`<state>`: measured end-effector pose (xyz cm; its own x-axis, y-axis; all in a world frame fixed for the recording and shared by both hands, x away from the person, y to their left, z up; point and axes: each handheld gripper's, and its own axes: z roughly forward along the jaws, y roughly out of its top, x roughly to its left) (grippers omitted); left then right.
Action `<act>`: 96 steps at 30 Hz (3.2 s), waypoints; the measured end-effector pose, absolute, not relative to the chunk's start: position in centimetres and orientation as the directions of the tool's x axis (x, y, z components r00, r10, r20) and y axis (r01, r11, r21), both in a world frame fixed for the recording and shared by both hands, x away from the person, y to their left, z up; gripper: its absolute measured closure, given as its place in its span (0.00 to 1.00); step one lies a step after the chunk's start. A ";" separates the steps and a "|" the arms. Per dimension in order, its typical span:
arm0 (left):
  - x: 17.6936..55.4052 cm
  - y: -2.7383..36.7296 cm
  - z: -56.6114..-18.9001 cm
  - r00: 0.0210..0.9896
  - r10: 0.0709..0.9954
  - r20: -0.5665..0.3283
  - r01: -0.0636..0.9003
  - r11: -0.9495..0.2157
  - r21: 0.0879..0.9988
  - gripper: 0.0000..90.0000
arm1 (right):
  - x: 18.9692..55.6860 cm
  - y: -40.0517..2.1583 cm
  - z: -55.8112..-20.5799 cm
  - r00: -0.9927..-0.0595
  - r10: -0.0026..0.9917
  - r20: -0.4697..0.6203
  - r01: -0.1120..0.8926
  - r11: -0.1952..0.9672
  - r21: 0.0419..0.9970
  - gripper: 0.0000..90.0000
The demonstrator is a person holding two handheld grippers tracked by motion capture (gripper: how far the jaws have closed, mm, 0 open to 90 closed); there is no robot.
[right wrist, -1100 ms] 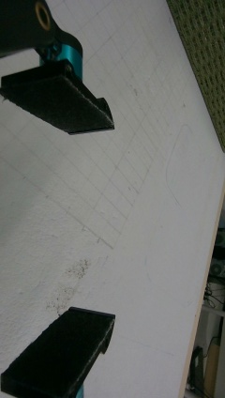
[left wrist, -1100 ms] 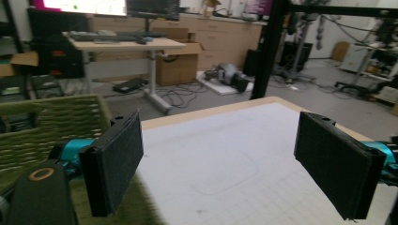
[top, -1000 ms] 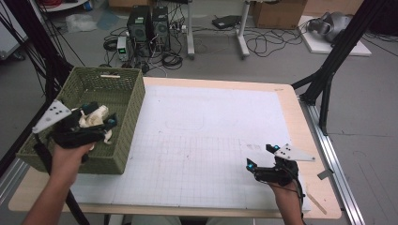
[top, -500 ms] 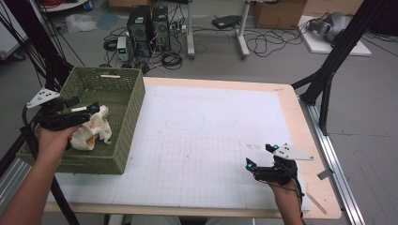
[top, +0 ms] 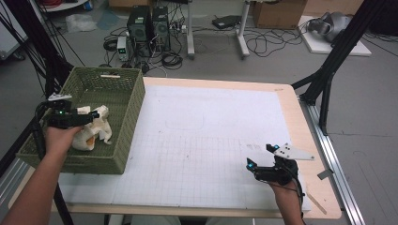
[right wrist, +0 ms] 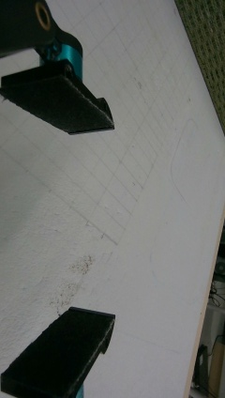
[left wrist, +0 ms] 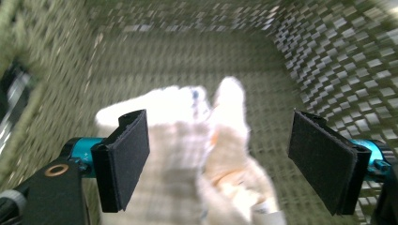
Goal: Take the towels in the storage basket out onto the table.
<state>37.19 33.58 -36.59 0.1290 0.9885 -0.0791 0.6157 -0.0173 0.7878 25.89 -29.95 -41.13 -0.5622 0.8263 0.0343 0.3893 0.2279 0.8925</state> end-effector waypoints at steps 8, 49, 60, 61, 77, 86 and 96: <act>38.4 33.6 -37.9 0.103 0.992 -0.079 0.706 -0.017 0.708 0.23 | 25.9 -29.9 -41.1 -0.563 0.826 0.038 0.391 0.226 0.892 0.08; 40.3 32.6 -40.0 0.183 0.983 0.025 0.845 -0.170 0.506 0.83 | 26.2 -30.2 -41.3 -0.566 0.824 0.035 0.396 0.234 0.888 0.08; 38.9 33.8 -37.7 0.104 0.989 -0.101 0.679 0.004 0.735 0.83 | 25.9 -30.9 -41.2 -0.539 0.840 0.057 0.408 0.201 0.891 0.08; 38.7 33.8 -37.6 0.105 0.988 -0.109 0.666 0.011 0.746 0.83 | 25.9 -30.9 -41.2 -0.542 0.838 0.054 0.405 0.204 0.891 0.08; 36.3 35.4 -33.4 0.099 0.974 -0.202 0.361 0.154 0.920 0.83 | 25.8 -31.0 -41.2 -0.536 0.842 0.059 0.405 0.196 0.893 0.08; 35.4 34.0 -29.6 0.188 0.963 -0.192 0.273 0.137 0.952 0.83 | 25.9 -30.7 -41.2 -0.543 0.838 0.058 0.405 0.201 0.892 0.08; 35.1 31.0 -27.1 0.312 0.929 -0.197 0.234 0.126 0.964 0.83 | 25.9 -30.7 -41.1 -0.547 0.835 0.055 0.401 0.203 0.893 0.08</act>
